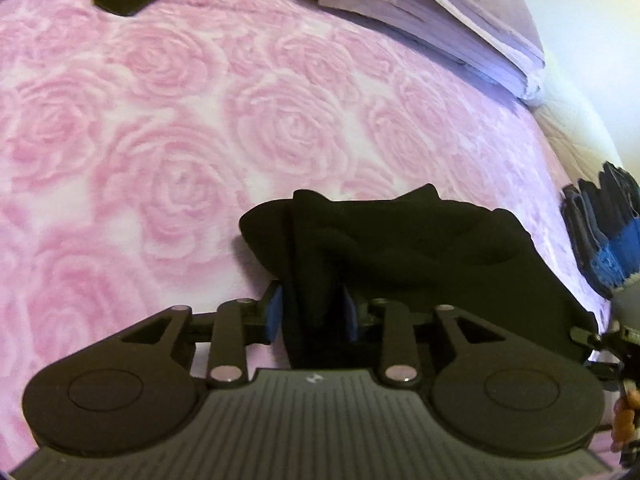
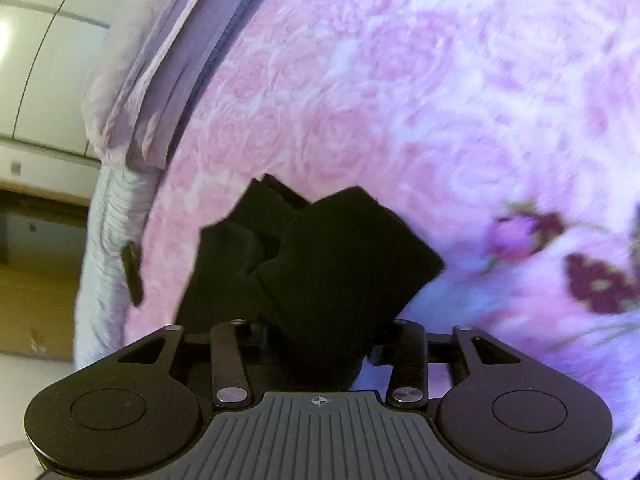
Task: Fold clothes
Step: 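Open both grippers and release the folded bundle on the bed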
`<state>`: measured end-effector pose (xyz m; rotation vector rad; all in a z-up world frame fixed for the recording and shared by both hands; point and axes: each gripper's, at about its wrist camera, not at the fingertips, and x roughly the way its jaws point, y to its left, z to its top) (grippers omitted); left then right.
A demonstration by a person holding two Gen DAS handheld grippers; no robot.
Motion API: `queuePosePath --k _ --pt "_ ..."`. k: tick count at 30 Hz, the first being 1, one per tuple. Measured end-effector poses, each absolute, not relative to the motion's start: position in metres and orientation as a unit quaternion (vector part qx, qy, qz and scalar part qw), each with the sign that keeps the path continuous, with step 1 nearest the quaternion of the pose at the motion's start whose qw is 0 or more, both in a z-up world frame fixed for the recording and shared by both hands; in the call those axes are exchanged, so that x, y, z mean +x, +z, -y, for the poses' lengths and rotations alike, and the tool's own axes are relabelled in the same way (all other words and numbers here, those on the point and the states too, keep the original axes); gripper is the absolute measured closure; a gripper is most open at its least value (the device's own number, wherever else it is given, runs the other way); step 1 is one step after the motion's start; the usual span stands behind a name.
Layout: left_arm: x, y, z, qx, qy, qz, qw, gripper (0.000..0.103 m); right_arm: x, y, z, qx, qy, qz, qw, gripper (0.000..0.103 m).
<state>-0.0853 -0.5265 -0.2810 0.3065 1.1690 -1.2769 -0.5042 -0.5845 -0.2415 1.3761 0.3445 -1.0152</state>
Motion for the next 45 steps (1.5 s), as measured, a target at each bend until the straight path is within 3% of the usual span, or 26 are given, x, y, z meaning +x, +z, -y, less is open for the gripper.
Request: queuePosePath --k 5,9,25,41,43,44,45 --pt "-0.113 -0.250 0.500 0.169 -0.532 -0.491 0.669 0.078 -0.492 -0.210 0.575 0.520 -0.471 -0.236 0.672 0.046" --pt "-0.148 -0.236 0.485 0.245 -0.521 -0.472 0.668 0.078 -0.479 -0.189 0.558 0.451 -0.475 -0.290 0.698 0.045" --pt "-0.186 -0.202 0.415 0.292 -0.491 -0.475 0.669 0.078 -0.398 -0.129 0.496 0.398 -0.396 -0.327 0.760 0.043" --pt "-0.189 -0.189 0.384 0.301 -0.494 -0.465 0.670 0.078 -0.356 -0.116 0.470 0.315 -0.358 -0.396 0.785 0.042" --pt "-0.193 -0.190 0.386 0.307 -0.498 -0.461 0.668 0.077 -0.357 -0.116 0.468 0.303 -0.359 -0.402 0.786 0.030" --pt "-0.195 -0.191 0.387 0.310 -0.500 -0.458 0.666 0.077 -0.358 -0.117 0.467 0.296 -0.360 -0.405 0.787 0.012" --pt "-0.198 -0.192 0.388 0.314 -0.502 -0.455 0.665 0.077 -0.359 -0.118 0.467 0.287 -0.358 -0.412 0.788 0.004"
